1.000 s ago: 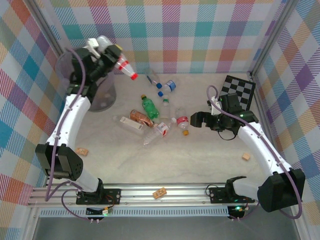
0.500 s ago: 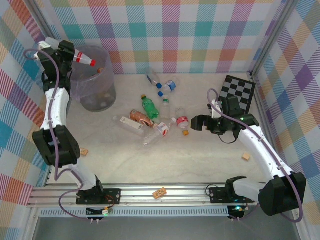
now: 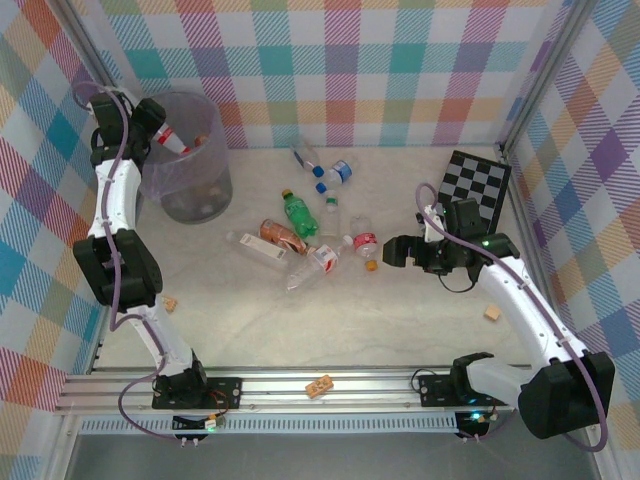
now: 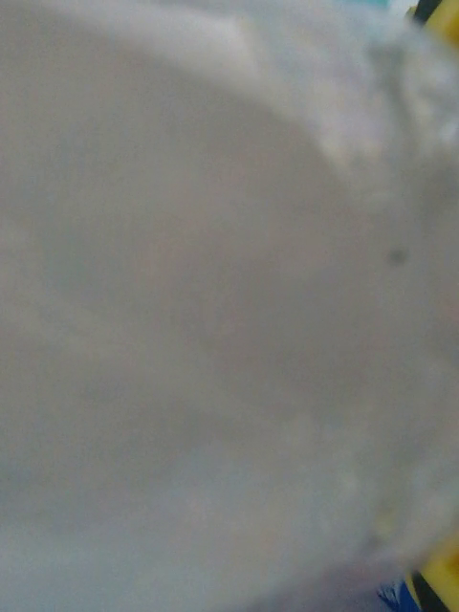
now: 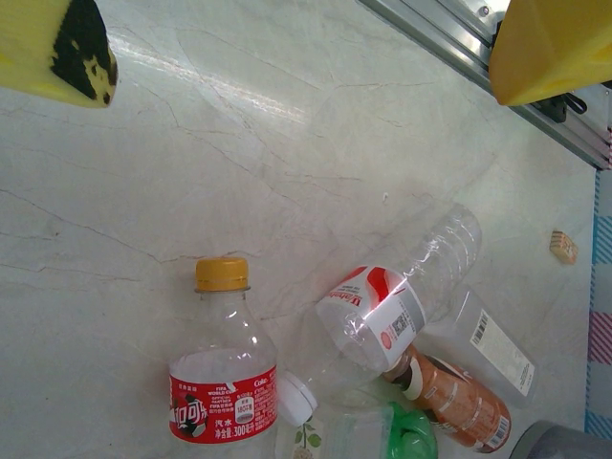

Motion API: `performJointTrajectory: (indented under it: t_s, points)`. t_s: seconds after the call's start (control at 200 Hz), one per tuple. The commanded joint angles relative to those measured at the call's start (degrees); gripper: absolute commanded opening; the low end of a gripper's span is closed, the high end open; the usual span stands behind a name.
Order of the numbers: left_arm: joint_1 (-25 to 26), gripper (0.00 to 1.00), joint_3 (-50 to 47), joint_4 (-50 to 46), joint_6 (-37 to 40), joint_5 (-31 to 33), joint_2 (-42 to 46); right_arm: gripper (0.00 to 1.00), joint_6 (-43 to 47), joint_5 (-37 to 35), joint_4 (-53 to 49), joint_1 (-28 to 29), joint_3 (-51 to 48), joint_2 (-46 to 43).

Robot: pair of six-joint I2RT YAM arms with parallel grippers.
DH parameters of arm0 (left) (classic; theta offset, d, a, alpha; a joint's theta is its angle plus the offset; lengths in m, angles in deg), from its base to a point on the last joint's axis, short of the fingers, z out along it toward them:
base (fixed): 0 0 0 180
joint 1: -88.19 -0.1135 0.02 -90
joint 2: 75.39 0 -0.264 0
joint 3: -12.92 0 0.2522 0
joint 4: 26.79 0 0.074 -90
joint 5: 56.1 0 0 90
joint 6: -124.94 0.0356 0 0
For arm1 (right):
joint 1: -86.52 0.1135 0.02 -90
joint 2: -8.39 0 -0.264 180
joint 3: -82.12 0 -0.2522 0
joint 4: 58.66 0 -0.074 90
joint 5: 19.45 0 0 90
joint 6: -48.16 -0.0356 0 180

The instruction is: Put the plastic bottles in the bin

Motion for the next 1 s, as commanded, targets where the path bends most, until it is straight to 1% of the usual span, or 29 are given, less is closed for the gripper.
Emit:
performJointTrajectory:
  t_s: [0.0, 0.06, 0.145, 0.26, 0.325, 0.425, 0.49, 0.64, 0.78, 0.93, 0.995]
  points:
    - [1.35, 0.54, 2.14, -8.44, 9.18, 0.0, -1.23, 1.0, 0.38, 1.4, 0.6, 0.15, 1.28, 1.44]
    - [2.07, 0.54, 2.67, -11.49, 12.05, 0.33, -1.61, 1.0, 0.38, 1.78, 1.06, 0.15, 1.51, 1.94]
    - [2.87, 0.58, 4.11, -15.74, 15.04, 1.9, -2.64, 1.0, 0.34, 2.16, 1.42, 0.15, 1.41, 1.99]
    - [3.21, 0.65, 4.54, -18.34, 16.51, 1.57, -3.47, 1.0, 0.62, 2.1, 1.31, 0.21, 1.15, 1.47]
    - [3.57, 0.67, 4.49, -19.08, 17.42, 1.24, -3.43, 1.0, 0.65, 1.83, 0.89, 0.11, 1.2, 1.16]
    - [4.51, 0.81, 4.53, -19.87, 19.05, 1.07, -3.43, 1.0, 0.65, 0.97, 0.58, 0.2, 1.33, 0.58]
    - [5.03, 0.87, 4.62, -20.27, 19.68, 1.47, -3.26, 1.0, 0.57, 0.77, 0.51, 0.19, 1.27, 0.37]
    - [5.36, 0.91, 4.88, -20.92, 20.48, 1.13, -1.74, 1.0, 0.36, 0.32, 0.31, 0.18, 1.07, -0.35]
    - [5.36, 0.93, 6.93, -22.86, 22.26, 1.92, 1.15, 0.99, 1.32, -2.83, -0.68, 0.24, 1.48, -0.11]
    - [5.4, 0.95, 7.28, -25.06, 22.74, 4.01, 5.59, 0.95, 2.49, -5.89, -1.28, 0.97, 3.63, 3.15]
    - [5.36, 0.96, 6.12, -25.15, 22.74, 5.21, 8.19, 0.94, 2.65, -7.89, -0.78, 2.72, 5.02, 5.39]
